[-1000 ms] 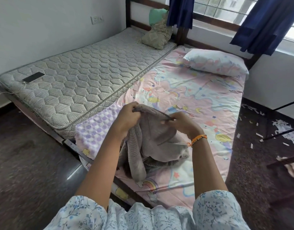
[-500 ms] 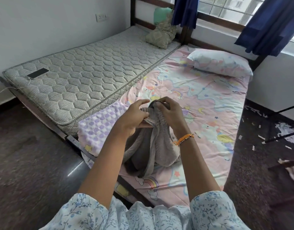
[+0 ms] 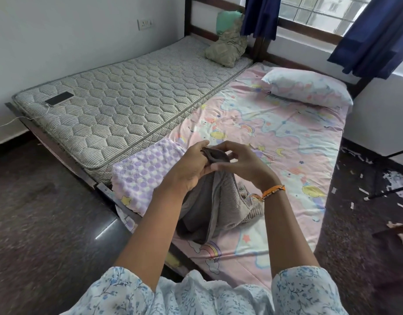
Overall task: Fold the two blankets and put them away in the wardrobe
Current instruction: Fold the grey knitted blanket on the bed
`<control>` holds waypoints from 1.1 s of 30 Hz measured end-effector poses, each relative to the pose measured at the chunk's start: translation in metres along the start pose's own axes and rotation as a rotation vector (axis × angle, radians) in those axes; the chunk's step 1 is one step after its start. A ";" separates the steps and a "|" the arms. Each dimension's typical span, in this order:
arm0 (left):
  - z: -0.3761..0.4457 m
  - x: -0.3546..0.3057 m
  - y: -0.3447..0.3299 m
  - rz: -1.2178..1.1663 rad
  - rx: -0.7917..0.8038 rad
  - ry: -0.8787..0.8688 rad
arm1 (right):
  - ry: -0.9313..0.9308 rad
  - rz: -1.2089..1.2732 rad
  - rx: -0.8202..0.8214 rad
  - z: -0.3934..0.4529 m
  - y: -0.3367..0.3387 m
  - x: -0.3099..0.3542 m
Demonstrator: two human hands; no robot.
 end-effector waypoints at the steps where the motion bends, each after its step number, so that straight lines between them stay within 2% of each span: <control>1: 0.000 -0.001 0.003 -0.002 -0.021 -0.009 | 0.012 -0.018 0.012 -0.001 -0.001 -0.001; 3: 0.002 -0.001 0.009 -0.046 -0.050 -0.012 | 0.033 -0.040 -0.057 0.003 0.006 -0.004; 6: 0.003 -0.004 0.007 -0.083 0.011 -0.009 | 0.010 0.001 -0.227 0.009 0.025 -0.011; 9: 0.003 -0.008 0.008 0.235 0.047 -0.050 | 0.022 0.061 -0.261 0.010 0.030 -0.007; 13: 0.009 -0.016 0.011 0.544 -0.016 -0.184 | 0.071 0.112 -0.246 0.011 0.027 0.009; 17: 0.010 -0.012 0.003 0.490 0.084 -0.229 | 0.098 -0.031 -0.282 0.011 0.035 0.020; 21: 0.011 0.003 0.003 0.519 0.174 -0.240 | 0.177 -0.036 -0.337 0.006 0.046 0.031; 23: 0.010 -0.004 0.004 0.503 0.148 -0.298 | 0.197 0.007 -0.336 0.007 0.050 0.032; 27: 0.011 -0.025 0.015 0.321 0.046 -0.381 | 0.213 0.041 -0.386 0.006 0.065 0.032; 33: 0.015 -0.023 0.003 0.464 0.063 -0.475 | 0.197 0.054 -0.375 0.010 0.067 0.031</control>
Point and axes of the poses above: each hand's wrist, its own z-axis towards the middle knuckle, its own y-axis out of the back of the hand, x = y × z, the point moved 10 cm from there along z, towards the middle knuckle, and after that the axes turned 5 degrees about z, right-handed, at the moved point
